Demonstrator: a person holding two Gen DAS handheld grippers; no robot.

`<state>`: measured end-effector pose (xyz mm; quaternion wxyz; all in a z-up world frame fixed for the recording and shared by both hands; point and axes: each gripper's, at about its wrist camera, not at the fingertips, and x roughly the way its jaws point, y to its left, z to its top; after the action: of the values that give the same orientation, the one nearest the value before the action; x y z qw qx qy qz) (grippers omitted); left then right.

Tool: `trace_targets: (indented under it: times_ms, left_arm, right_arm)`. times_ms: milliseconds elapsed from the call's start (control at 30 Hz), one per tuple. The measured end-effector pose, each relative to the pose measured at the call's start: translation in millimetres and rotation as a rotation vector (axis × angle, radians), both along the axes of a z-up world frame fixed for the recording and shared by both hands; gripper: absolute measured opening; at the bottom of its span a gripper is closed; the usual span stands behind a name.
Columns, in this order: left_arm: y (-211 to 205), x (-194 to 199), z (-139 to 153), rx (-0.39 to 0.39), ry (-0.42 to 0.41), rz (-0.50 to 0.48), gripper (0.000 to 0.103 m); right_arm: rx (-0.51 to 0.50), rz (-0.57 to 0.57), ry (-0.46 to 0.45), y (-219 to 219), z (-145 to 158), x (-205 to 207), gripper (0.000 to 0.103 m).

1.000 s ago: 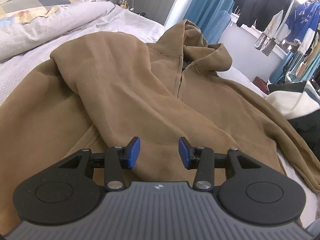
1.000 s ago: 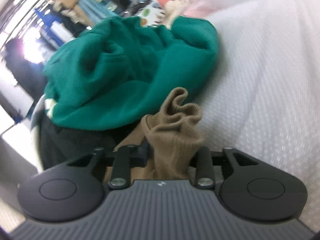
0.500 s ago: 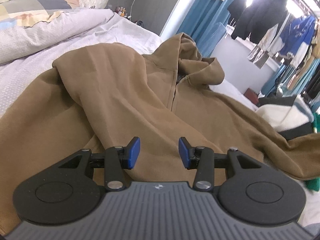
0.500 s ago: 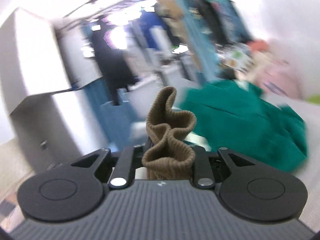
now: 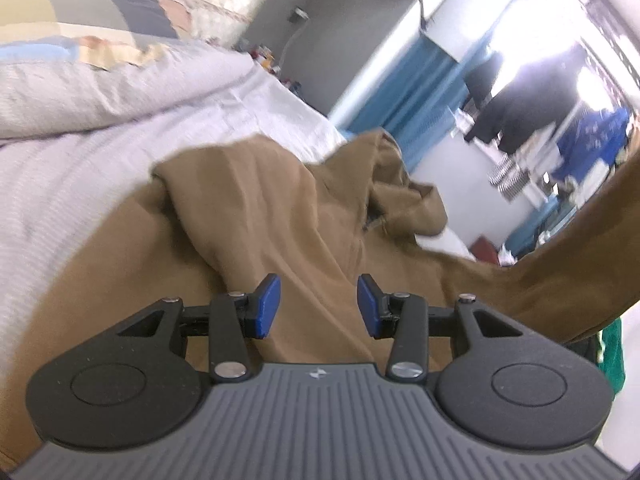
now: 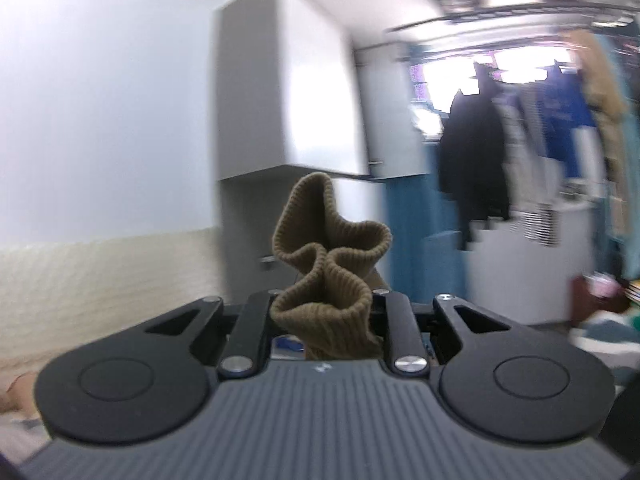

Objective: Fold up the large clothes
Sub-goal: 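Lift the cuff with the right gripper and carry it over the body, then lay the held sleeve on the hoodie body and open the right gripper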

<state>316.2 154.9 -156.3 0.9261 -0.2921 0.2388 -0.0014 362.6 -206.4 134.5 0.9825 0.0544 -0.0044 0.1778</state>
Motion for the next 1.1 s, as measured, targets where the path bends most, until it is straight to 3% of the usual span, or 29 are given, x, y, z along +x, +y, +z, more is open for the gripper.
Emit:
trace_targets:
  times_ms: [167,333,433,733,833,1000,1100]
  left_arm:
    - [38.1,-20.3,6.9,-0.019,-0.015,0.119,0.048]
    - [83.1,-40.9,6.9,-0.108,-0.023,0.227,0.048]
    - [104.9,-48.4,8.1,-0.126,-0.030,0.277,0.048]
    - [135.9,-49.9,6.4,-0.080,-0.053,0.354,0.048]
    - [146.8,-47.3,1.9,-0.105,-0.063,0.367,0.048]
    - [155.0,-42.3,-0.7,-0.138,-0.089,0.360,0.048]
    - [152.1,-43.1,2.9,-0.141,-0.114,0.332,0.048]
  right_arm:
    - [-0.065,0.193,0.032,105.7,-27.6,-2.4,0.022]
    - [-0.143,0.329,0.123,191.3,-96.3,-9.6,0.022]
    - [-0.165,0.382,0.231,229.7,-143.1,-7.9,0.022]
    - [-0.137,0.452,0.482,286.1,-264.1,15.9,0.024]
    - [-0.119,0.462,0.553,294.2,-288.2,23.2,0.026]
    - [-0.104,0.490,0.650,300.4,-301.8,27.6,0.030]
    - [-0.085,0.551,0.692,294.8,-302.9,25.2,0.058]
